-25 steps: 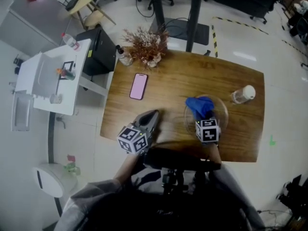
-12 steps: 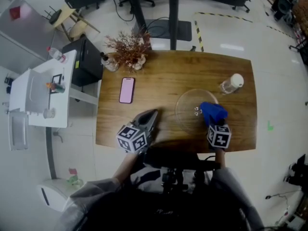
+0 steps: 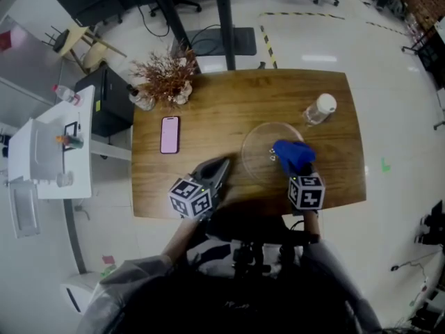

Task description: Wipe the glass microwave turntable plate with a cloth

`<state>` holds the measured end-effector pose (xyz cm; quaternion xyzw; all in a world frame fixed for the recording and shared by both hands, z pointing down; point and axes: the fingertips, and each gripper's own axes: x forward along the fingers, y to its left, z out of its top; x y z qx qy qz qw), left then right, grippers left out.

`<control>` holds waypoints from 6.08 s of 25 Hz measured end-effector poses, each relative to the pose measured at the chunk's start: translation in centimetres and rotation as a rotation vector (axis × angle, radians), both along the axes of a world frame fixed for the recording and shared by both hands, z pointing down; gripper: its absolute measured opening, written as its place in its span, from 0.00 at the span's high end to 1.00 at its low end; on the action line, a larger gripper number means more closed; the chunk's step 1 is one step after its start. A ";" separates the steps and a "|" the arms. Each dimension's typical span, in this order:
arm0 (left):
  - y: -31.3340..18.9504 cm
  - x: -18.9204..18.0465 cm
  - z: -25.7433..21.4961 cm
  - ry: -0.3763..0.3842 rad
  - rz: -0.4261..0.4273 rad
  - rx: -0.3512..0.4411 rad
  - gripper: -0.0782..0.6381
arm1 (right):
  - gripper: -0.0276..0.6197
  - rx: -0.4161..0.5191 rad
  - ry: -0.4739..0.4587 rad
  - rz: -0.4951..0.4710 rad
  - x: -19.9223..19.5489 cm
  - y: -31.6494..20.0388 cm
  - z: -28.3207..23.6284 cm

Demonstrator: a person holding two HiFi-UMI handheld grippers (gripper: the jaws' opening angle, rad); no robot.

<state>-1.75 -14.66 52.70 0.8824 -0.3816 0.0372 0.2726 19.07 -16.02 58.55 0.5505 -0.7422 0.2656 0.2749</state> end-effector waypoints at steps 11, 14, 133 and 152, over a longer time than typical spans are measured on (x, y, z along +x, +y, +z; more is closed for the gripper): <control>0.6 -3.0 0.0 -0.011 -0.055 -0.006 0.90 | 0.82 -0.027 0.039 -0.386 -14.3 -0.3 2.5; 0.6 -3.6 0.4 -0.019 -0.063 -0.012 0.90 | 0.82 -0.035 0.032 -0.353 -13.2 -0.2 2.8; 12.6 0.0 3.6 0.039 0.365 -0.074 0.90 | 0.81 0.112 -0.195 0.445 -4.8 28.1 -2.0; 31.4 -3.6 4.1 -0.047 0.310 -0.059 0.90 | 0.82 0.228 -0.235 0.203 -9.8 39.4 -4.7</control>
